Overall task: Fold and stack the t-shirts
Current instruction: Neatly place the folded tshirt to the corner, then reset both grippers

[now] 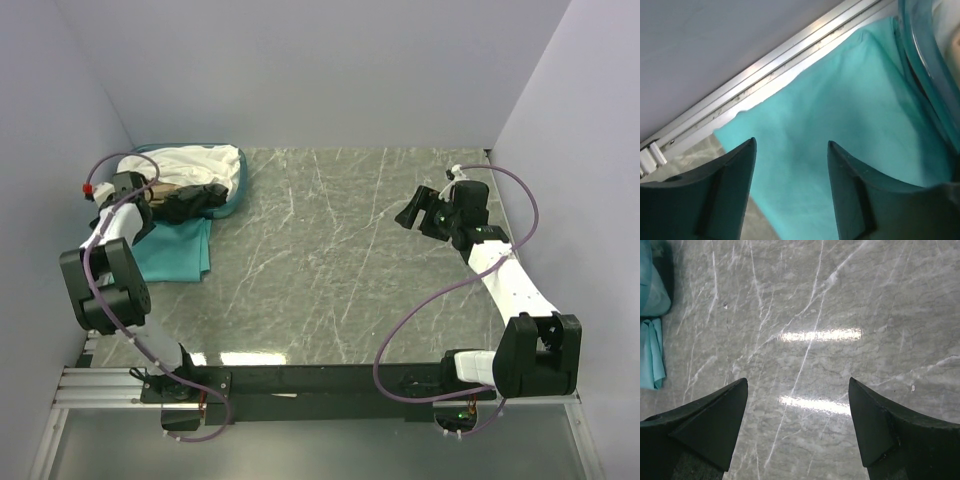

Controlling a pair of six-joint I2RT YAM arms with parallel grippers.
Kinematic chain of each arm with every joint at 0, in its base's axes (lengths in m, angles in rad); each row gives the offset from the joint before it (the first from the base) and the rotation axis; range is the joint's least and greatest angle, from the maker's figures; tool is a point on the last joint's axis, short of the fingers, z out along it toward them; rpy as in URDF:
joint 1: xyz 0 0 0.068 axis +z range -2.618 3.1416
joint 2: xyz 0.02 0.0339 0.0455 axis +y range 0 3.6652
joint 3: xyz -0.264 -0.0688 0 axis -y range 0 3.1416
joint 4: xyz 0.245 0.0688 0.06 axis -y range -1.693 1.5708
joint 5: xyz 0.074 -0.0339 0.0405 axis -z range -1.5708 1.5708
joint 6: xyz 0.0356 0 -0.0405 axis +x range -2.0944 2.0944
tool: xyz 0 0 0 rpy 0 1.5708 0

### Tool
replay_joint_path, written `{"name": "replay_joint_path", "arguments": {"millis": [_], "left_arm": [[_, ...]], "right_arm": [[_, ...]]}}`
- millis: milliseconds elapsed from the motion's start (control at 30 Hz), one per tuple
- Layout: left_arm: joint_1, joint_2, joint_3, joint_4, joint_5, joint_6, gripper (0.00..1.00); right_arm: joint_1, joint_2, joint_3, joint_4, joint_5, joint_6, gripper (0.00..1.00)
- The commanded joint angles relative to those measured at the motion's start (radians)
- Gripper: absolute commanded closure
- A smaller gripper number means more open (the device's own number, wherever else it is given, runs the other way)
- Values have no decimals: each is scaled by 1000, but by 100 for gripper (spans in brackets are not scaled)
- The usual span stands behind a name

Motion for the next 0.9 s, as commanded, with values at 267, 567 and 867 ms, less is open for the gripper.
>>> {"name": "replay_joint_path", "arguments": {"millis": [267,567,867], "left_arm": [[-168,-563,-96,112,417,-105,1],[-728,-674,-248,317,495,-156,1],[-906,-597,-362,293,348,-229,1]], "right_arm": [[-7,-118,13,-18,67,17,12],[-5,-323,-89,-38,109,58,9],[-5,-535,-281,-13,147,64,7]]}}
